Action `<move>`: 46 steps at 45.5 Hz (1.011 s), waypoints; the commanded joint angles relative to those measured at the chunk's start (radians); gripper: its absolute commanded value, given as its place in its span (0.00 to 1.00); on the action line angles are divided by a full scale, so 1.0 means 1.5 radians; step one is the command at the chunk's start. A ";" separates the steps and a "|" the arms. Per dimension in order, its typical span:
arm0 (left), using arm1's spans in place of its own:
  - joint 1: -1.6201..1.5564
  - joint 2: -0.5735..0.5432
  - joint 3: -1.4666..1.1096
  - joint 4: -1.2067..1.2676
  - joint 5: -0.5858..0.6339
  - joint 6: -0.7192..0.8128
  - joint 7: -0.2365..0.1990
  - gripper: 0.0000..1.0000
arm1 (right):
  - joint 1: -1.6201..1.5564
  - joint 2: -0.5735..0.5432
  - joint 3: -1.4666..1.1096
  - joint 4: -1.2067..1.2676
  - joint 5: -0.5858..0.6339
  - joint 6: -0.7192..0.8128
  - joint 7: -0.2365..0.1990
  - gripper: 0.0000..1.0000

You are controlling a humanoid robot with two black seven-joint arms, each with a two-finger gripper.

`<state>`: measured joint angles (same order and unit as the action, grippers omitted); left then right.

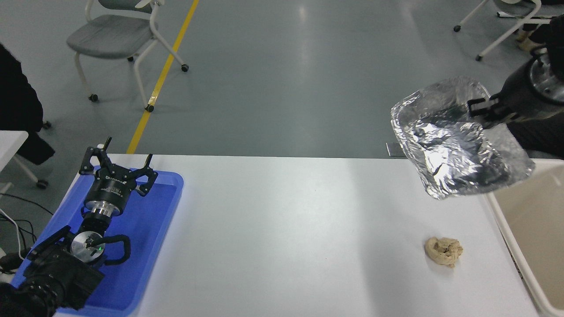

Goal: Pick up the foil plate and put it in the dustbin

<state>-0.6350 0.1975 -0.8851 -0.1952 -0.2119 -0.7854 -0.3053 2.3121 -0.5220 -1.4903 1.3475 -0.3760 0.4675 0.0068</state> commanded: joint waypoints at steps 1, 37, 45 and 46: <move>0.000 0.000 0.000 0.000 0.000 0.000 0.000 1.00 | -0.143 -0.178 0.010 -0.198 -0.139 0.001 0.008 0.00; 0.000 0.000 0.000 0.000 0.000 0.000 0.000 1.00 | -0.954 -0.139 0.543 -0.717 -0.224 -0.155 0.039 0.00; -0.001 0.000 0.000 -0.002 0.000 0.000 0.000 1.00 | -1.005 -0.092 0.599 -0.769 -0.222 -0.172 0.038 0.00; -0.001 0.000 0.000 0.000 0.000 0.000 0.000 1.00 | -1.009 -0.091 0.601 -0.770 -0.222 -0.172 0.038 0.00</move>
<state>-0.6354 0.1979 -0.8851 -0.1950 -0.2117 -0.7854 -0.3053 0.9561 -0.7390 -0.7059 0.2916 -0.7107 0.2680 0.0649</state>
